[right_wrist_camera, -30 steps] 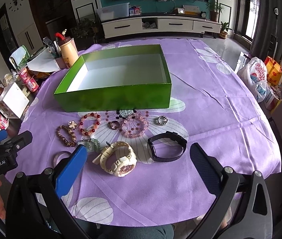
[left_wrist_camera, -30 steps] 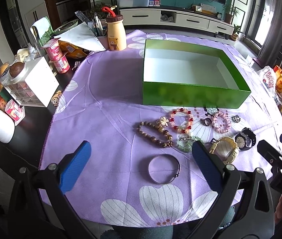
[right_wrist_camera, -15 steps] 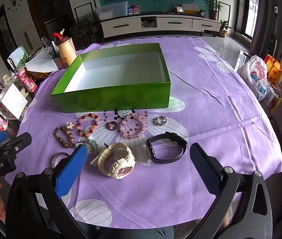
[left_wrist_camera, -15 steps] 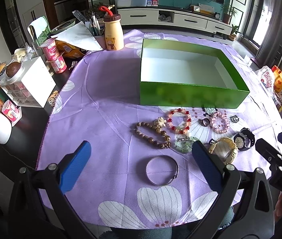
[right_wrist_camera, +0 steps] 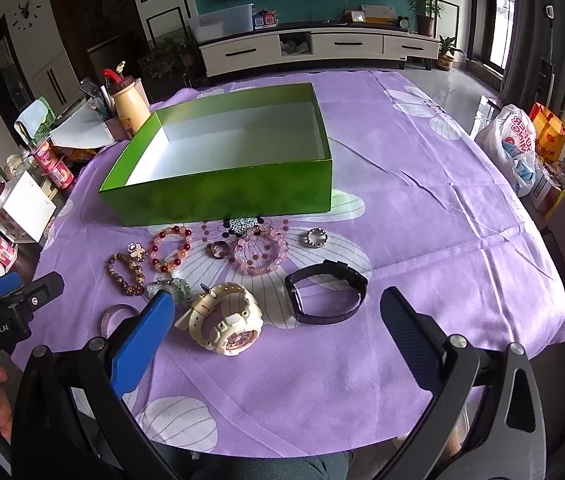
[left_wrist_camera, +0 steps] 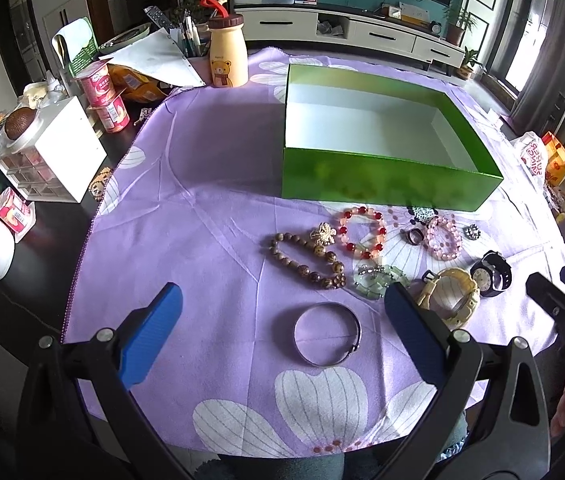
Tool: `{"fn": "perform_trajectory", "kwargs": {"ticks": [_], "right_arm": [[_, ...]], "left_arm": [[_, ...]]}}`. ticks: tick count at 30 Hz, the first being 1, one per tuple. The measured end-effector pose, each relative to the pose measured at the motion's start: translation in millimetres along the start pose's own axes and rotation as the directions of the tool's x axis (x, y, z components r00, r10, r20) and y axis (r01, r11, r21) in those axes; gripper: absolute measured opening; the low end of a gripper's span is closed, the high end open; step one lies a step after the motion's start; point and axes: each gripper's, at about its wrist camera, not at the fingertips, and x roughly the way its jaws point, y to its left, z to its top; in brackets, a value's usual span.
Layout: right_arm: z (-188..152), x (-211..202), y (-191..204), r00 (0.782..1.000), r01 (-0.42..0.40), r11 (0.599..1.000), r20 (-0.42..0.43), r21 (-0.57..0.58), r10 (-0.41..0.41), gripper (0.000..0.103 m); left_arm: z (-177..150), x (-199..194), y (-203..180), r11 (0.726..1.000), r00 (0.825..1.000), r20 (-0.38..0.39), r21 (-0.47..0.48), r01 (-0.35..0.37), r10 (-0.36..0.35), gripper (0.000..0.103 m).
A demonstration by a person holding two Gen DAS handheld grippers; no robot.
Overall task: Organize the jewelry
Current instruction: 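Grasp the silver bangle with the left tool while the right tool grasps the cream watch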
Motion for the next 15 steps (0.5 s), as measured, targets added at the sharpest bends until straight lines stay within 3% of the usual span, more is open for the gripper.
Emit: {"fn": "perform_trajectory", "kwargs": {"ticks": [10,15], "right_arm": [[-16,16,-14,0.989,-0.119,0.99,-0.079,0.071,0.124,0.102],[-34,35,-2,0.974,-0.17,0.983,-0.139,0.071,0.179,0.086]], "left_arm": [[-18,23,-3,0.997,0.999,-0.038,0.071,0.013,-0.01,0.101],[-30,37,-7,0.992,0.998,-0.064,0.126,0.021,-0.013,0.092]]}}
